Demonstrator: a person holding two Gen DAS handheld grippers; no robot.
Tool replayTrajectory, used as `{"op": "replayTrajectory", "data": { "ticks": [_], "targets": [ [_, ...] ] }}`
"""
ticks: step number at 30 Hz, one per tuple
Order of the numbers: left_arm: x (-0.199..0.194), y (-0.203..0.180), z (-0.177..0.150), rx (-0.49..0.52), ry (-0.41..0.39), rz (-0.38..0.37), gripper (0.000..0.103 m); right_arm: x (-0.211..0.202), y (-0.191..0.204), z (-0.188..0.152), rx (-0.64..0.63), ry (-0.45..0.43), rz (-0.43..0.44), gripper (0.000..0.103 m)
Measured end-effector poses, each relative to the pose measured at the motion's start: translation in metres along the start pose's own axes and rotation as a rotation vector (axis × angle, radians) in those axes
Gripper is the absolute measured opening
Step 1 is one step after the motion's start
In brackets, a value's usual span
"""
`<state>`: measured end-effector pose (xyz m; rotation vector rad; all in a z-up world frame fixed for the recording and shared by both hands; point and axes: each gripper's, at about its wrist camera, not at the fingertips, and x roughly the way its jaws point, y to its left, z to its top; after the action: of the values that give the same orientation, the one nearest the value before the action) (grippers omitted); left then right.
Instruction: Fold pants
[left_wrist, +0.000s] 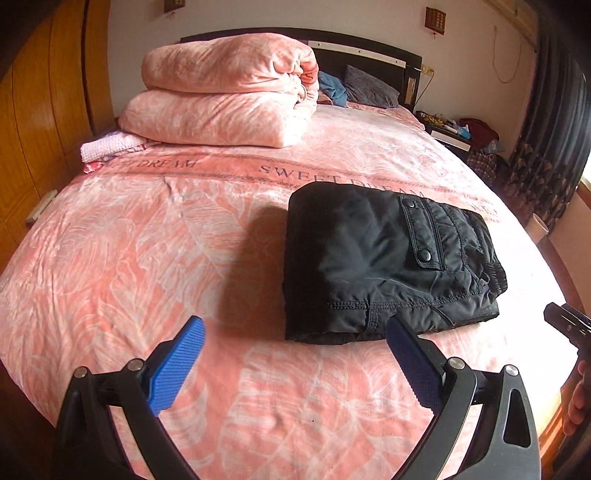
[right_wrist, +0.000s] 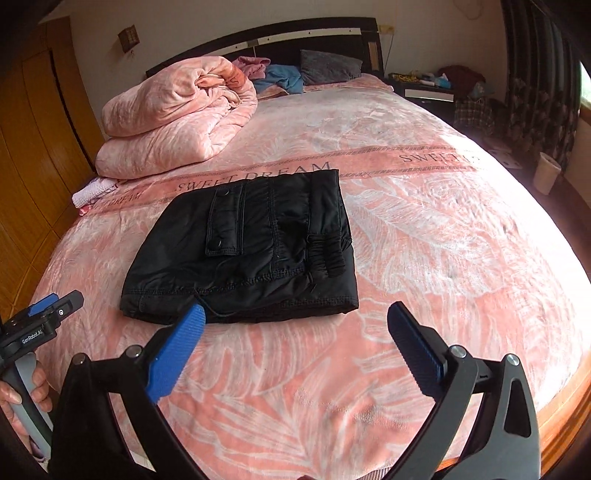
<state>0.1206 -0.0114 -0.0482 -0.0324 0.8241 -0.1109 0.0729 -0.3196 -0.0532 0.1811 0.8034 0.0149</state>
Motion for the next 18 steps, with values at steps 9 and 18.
{"op": "replayTrajectory", "data": {
  "ticks": [9,18],
  "targets": [
    [-0.055,-0.006,-0.007,0.014,-0.052,-0.017,0.099,-0.037,0.025,-0.009,-0.037,-0.021,-0.046,0.099],
    [-0.082,-0.011,-0.013,0.032,-0.088,0.026,0.099,-0.063,0.038,-0.017,-0.064,-0.042,-0.074,0.1]
  ]
}}
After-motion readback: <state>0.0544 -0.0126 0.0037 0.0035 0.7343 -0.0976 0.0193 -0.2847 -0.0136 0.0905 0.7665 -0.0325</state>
